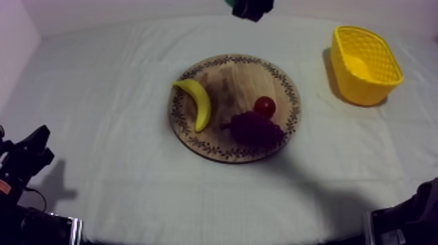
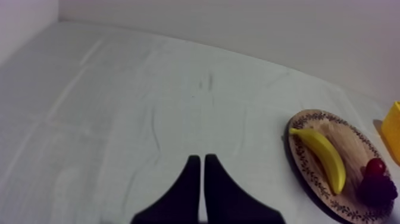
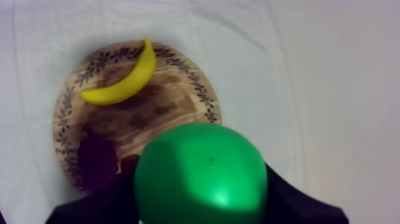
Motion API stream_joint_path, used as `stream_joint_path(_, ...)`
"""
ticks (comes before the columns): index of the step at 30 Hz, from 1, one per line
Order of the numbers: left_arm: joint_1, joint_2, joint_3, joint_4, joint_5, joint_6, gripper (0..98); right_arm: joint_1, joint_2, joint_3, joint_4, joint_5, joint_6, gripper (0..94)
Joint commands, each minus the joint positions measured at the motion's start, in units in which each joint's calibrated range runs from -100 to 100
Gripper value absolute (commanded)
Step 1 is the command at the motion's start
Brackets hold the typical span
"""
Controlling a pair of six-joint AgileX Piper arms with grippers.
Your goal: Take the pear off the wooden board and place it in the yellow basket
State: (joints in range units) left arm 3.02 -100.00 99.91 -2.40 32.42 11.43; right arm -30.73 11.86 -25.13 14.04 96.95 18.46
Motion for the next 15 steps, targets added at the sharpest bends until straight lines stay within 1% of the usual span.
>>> stream_joint_path(1,-0.01,0.0,-0.02,-0.02,0.0,0.02,0.1,0.62,-0.77,-0.08,0.55,0.36,-4.18,44.3)
stream_joint_path(5,-0.01,0.0,-0.02,-0.02,0.0,0.02,0.1,2.72,-2.2,1.0,0.68,0.97,-9.8,45.1)
stream_joint_path(8,-0.01,0.0,-0.02,-0.02,0.0,0.02,0.1,5.08,-3.07,3.01,-0.06,1.12,-12.33,44.7)
stream_joint_path(11,-0.01,0.0,-0.02,-0.02,0.0,0.02,0.1,8.07,-3.45,4.66,-0.75,1.17,-13.48,44.1)
stream_joint_path(15,-0.01,0.0,-0.02,-0.02,0.0,0.02,0.1,12.8,-3.12,5.77,-1.51,1.1,-13.05,43.6)
